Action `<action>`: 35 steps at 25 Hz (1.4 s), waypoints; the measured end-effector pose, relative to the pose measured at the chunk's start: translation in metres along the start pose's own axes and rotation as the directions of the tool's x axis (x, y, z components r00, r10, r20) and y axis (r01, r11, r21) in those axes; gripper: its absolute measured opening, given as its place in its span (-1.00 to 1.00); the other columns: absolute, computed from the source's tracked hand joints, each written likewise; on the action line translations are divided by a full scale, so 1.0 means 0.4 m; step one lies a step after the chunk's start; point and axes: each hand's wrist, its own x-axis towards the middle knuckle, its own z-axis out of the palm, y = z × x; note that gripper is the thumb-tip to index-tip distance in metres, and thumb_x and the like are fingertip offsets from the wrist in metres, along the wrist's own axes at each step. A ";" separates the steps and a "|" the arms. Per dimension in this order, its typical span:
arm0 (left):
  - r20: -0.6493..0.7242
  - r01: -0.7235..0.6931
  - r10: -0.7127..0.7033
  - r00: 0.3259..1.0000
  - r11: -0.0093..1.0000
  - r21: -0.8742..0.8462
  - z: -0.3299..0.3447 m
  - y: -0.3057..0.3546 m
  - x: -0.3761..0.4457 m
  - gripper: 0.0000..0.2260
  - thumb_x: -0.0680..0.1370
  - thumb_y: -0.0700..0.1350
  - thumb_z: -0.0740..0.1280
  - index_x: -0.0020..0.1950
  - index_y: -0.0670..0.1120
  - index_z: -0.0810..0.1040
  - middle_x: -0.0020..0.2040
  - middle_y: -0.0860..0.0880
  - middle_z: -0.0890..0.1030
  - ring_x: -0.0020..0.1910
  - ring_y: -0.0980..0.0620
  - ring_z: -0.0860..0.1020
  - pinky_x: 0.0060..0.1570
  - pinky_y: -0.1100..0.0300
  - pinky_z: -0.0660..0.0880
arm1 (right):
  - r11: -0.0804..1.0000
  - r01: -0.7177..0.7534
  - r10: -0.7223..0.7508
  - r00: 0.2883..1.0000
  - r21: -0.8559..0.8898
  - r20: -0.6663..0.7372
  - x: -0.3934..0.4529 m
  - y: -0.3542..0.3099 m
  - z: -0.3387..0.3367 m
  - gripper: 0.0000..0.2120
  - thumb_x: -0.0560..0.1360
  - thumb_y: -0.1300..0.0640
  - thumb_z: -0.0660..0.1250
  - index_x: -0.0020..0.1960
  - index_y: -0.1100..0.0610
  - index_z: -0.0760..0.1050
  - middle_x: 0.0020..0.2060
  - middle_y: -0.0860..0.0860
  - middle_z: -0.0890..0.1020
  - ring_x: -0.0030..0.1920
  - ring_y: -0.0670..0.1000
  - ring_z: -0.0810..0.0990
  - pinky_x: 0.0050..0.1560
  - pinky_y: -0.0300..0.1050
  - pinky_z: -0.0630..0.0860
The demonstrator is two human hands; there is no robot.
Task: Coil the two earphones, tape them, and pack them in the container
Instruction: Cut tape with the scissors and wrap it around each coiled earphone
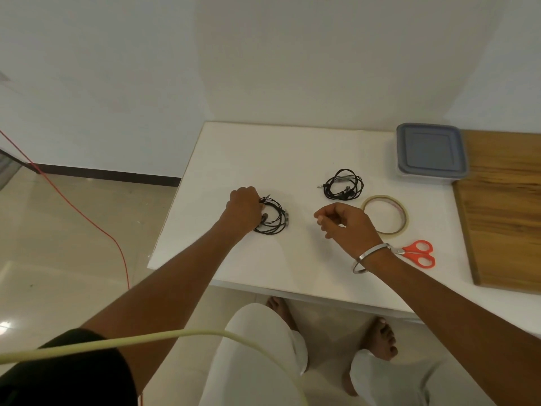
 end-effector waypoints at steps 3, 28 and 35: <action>-0.030 -0.040 0.040 0.999 0.999 -0.008 0.004 -0.008 -0.017 -0.77 0.60 -0.12 0.27 0.17 -0.26 0.43 0.11 -0.19 0.51 0.14 -0.15 0.47 0.11 0.03 0.46 | 1.000 -0.002 0.002 1.000 0.000 0.001 -0.001 -0.005 0.001 -0.90 0.50 0.20 0.32 -0.10 0.05 0.59 -0.23 -0.02 0.64 -0.17 -0.01 0.61 -0.22 -0.22 0.62; 0.193 0.023 0.349 0.917 0.437 -0.899 -0.098 0.013 -0.199 -0.77 0.56 -0.29 0.34 0.22 -0.18 0.51 0.09 -0.16 0.67 -0.36 0.08 0.43 -0.25 0.27 0.52 | 0.993 0.034 -0.034 0.999 -0.111 0.004 -0.013 -0.101 0.017 -0.80 0.49 0.28 0.25 -0.05 0.08 0.61 -0.24 -0.02 0.63 -0.17 0.03 0.62 -0.03 0.02 0.62; 0.223 0.021 0.351 0.910 0.498 -0.867 -0.107 0.027 -0.203 -0.76 0.54 -0.28 0.37 0.19 -0.20 0.47 0.03 -0.11 0.70 -0.37 0.04 0.43 -0.26 0.24 0.54 | 0.962 0.078 -0.046 0.991 -0.260 0.125 -0.021 -0.117 0.005 -0.77 0.51 0.29 0.21 -0.01 0.10 0.62 -0.32 -0.14 0.55 -0.21 0.00 0.59 -0.02 -0.07 0.60</action>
